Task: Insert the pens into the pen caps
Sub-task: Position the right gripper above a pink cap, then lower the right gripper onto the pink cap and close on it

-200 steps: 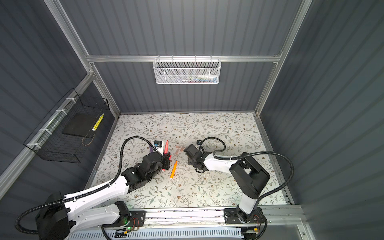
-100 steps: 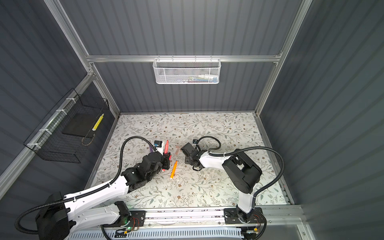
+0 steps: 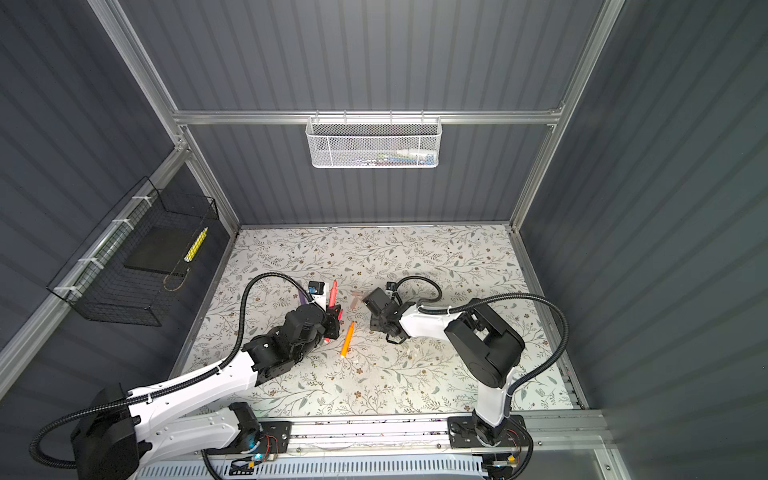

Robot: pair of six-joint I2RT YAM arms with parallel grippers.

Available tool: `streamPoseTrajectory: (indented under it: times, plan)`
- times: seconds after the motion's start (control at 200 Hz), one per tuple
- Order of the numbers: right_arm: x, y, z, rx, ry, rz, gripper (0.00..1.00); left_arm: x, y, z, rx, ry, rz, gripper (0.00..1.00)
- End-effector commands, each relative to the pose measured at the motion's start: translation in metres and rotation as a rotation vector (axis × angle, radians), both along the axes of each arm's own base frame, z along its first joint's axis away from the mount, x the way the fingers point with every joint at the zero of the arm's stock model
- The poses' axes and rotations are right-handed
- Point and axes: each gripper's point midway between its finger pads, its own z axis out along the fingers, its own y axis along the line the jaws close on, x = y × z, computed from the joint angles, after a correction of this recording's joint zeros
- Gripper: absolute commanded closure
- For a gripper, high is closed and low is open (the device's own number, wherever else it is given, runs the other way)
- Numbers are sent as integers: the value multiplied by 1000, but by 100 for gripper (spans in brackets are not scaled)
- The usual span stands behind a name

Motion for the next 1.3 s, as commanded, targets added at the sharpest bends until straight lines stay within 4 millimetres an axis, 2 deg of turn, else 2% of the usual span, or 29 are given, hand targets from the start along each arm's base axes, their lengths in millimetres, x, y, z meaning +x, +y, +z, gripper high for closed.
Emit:
streamPoseTrajectory:
  times: [0.0, 0.27, 0.545, 0.65, 0.8, 0.89, 1.04, 1.296]
  plan:
    - [-12, -2, -2, 8, 32, 3, 54, 1, -2, 7, -8, -19, -13, 100]
    - [-16, -10, 11, -1, -1, -2, 53, 1, -3, 6, -9, -18, -16, 100]
    - [-10, -3, 58, 37, -89, 27, 53, 1, -3, 5, -3, -17, -16, 100]
    - [-11, -13, 76, 31, -130, 15, 51, 1, -3, 5, -5, -16, -17, 100]
    - [-14, -39, 92, -19, -175, -32, 49, 1, -3, 6, -10, -18, -21, 100]
    - [-15, -51, 92, -52, -172, -47, 49, 1, -3, 5, -10, -17, -21, 100]
    - [-14, -68, 81, -123, -141, -76, 49, 0, -6, 3, -10, -12, -28, 100]
    - [-8, -69, 56, -164, -73, -76, 51, 1, -5, 3, -9, -12, -25, 100]
